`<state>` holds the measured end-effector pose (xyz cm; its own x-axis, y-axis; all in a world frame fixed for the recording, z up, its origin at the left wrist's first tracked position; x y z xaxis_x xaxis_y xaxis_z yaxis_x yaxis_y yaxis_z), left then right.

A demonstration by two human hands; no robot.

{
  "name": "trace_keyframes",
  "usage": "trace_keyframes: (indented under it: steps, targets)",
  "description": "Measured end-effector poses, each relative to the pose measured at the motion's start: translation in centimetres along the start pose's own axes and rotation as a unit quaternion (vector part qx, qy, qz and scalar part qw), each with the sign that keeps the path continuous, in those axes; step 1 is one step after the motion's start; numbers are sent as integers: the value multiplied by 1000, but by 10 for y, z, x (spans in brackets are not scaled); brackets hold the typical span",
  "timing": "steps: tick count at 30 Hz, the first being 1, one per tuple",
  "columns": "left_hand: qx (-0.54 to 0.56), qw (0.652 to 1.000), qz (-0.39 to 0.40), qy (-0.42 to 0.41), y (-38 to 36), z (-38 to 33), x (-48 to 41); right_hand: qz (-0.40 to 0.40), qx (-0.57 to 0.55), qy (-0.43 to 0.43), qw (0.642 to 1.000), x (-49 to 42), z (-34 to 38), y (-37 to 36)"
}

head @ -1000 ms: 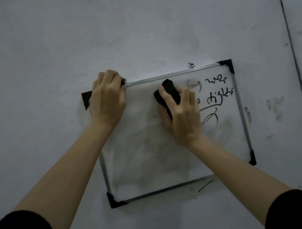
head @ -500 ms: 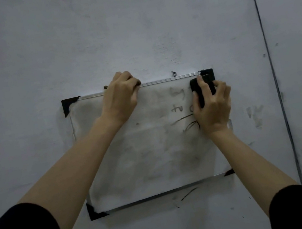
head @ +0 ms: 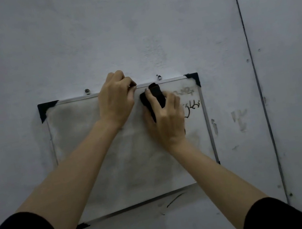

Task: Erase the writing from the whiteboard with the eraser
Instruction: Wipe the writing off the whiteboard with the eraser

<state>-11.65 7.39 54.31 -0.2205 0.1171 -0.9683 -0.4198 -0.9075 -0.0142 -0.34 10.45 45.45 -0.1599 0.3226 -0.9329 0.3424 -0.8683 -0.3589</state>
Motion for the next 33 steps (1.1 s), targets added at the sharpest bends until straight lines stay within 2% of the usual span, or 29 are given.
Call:
trace_keyframes:
  steps: [2,8,12,13,18,22,28,31,33]
  targets:
    - [-8,1000,-3,1,0,-3,0,5,8,34,999,0,-23,6]
    - [-6,1000,-2,17,-4,-7,-3,-2,69,-52,996,-9,-96,25]
    - [-1,1000,-4,21,-8,-12,-6,-26,53,-208,976,-16,-77,25]
    - [-2,1000,-4,20,-9,-13,-7,-30,36,-224,974,-16,-63,22]
    - [-1,1000,5,25,-15,-9,-5,-3,-35,-101,994,-6,8,3]
    - [-8,1000,-1,22,-14,-8,-4,11,-19,-1,1000,-5,-13,5]
    - [-5,1000,-5,23,-15,-12,-5,3,39,-61,997,-13,-85,20]
    - [-4,1000,-7,25,-15,-14,-6,0,55,-92,994,-16,-96,25]
    - [-5,1000,-14,25,-14,-18,-7,-5,46,-157,987,-15,-90,27]
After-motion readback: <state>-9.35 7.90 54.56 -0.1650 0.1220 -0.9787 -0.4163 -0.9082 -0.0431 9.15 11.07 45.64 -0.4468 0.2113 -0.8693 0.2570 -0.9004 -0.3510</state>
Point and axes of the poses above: each hand's wrist, its own x-axis away from the middle knuckle, its own y-axis out of the back of the hand, z = x × y, the point moved 6 cm from there along -x, towards the middle knuckle, and after that the axes turned 8 degrees about -z, right-handed, at the moved point
